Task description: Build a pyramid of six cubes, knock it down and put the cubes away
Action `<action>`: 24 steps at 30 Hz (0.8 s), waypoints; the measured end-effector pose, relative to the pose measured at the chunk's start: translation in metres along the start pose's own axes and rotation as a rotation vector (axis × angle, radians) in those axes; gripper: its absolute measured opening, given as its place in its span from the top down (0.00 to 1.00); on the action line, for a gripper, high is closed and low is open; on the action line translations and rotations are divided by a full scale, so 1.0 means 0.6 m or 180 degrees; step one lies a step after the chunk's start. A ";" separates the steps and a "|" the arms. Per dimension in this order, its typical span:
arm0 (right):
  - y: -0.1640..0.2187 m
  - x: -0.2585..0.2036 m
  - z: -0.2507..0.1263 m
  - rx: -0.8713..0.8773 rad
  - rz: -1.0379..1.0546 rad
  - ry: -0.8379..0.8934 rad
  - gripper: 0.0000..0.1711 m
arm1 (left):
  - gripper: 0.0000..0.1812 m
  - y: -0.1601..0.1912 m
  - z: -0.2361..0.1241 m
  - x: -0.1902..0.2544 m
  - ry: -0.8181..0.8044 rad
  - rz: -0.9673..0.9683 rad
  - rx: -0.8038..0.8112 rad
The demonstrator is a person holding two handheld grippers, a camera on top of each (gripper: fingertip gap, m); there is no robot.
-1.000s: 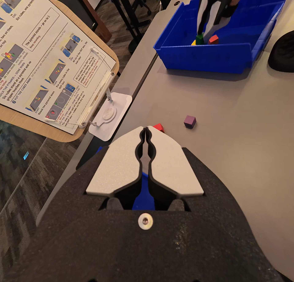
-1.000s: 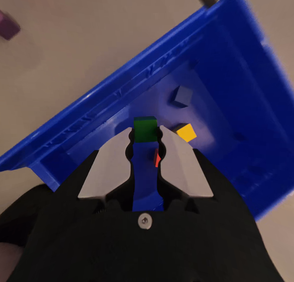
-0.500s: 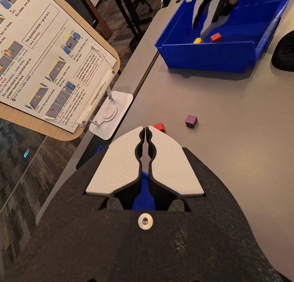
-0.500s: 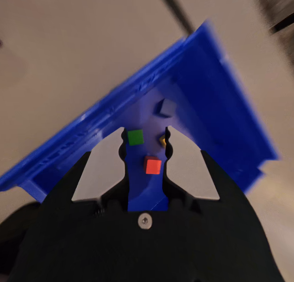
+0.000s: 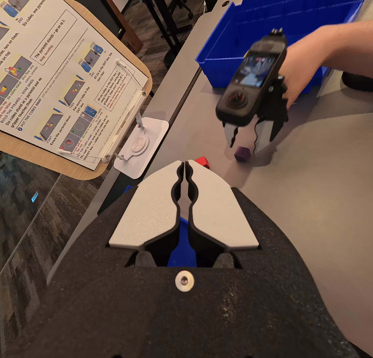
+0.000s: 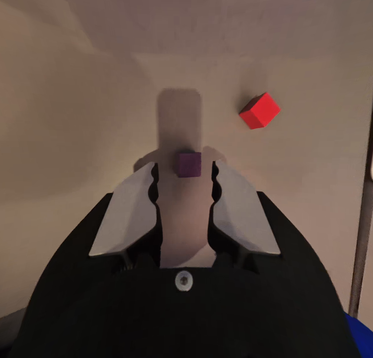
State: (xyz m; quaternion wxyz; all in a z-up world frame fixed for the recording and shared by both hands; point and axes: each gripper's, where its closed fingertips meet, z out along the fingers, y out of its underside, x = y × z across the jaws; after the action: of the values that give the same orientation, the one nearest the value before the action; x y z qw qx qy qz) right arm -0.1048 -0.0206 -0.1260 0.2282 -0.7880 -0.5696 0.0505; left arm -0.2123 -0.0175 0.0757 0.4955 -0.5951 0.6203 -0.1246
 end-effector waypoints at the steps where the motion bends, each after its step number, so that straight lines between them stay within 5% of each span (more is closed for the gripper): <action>1: 0.007 0.003 0.013 -0.0071 0.0024 0.0013 0.72 | 1.00 -0.001 0.000 -0.001 0.0002 -0.0006 0.0011; 8: 0.004 0.015 0.002 -0.0024 -0.0011 0.0112 0.83 | 1.00 0.002 0.000 -0.004 0.0002 -0.0030 0.0006; 13: -0.011 0.078 -0.221 0.0853 0.0331 0.0947 0.84 | 1.00 0.000 -0.007 -0.007 -0.0032 -0.0037 0.0041; 17: 0.199 0.191 -0.360 0.0827 0.1740 0.2109 0.84 | 1.00 -0.002 -0.010 -0.008 -0.0041 -0.0047 0.0067; 20: 0.400 0.223 -0.324 0.0128 0.2989 0.2289 0.84 | 1.00 -0.001 -0.005 -0.005 -0.0029 -0.0037 0.0038; 24: 0.499 0.211 -0.228 -0.0353 0.3752 0.1914 0.83 | 1.00 0.001 0.003 0.002 0.0006 -0.0001 -0.0023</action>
State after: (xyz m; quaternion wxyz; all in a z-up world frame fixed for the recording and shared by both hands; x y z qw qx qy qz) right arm 0.2472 -0.0190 -0.1062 0.2705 -0.9580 0.0435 -0.0846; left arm -0.2111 -0.0172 0.0737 0.4927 -0.5968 0.6212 -0.1229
